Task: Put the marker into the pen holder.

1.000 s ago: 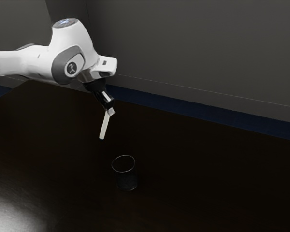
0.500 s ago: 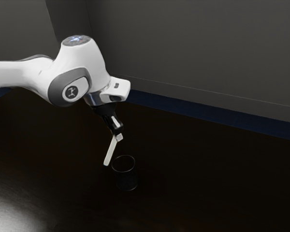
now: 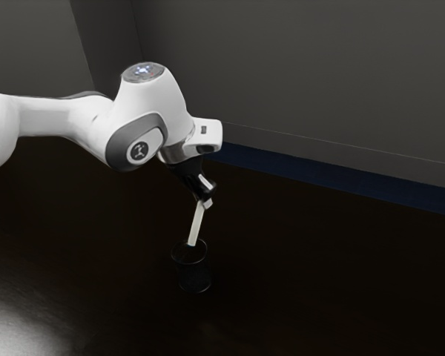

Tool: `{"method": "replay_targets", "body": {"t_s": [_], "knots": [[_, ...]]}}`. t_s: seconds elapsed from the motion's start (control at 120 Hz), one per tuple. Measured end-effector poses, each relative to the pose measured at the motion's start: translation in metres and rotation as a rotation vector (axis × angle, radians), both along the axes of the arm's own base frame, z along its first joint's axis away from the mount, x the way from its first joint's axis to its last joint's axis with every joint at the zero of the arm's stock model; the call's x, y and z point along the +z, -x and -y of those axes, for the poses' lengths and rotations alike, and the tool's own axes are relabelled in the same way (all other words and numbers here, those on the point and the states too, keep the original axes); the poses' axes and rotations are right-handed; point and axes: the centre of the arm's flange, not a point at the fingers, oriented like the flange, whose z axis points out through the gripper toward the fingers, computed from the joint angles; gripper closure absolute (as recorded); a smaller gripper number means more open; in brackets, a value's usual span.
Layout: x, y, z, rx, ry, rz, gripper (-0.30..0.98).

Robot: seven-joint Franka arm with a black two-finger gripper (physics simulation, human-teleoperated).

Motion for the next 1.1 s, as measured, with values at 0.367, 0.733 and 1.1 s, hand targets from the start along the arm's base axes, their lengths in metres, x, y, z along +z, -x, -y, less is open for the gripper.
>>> {"method": "replay_targets", "body": {"t_s": [0.367, 0.733, 1.1], "knots": [[-0.039, -0.017, -0.038, 0.138, -0.010, -0.050, 0.75], [-0.065, -0.013, -0.015, 0.149, -0.002, -0.065, 0.75], [0.008, -0.023, -0.024, 0.135, 0.018, 0.026, 0.23]]}}
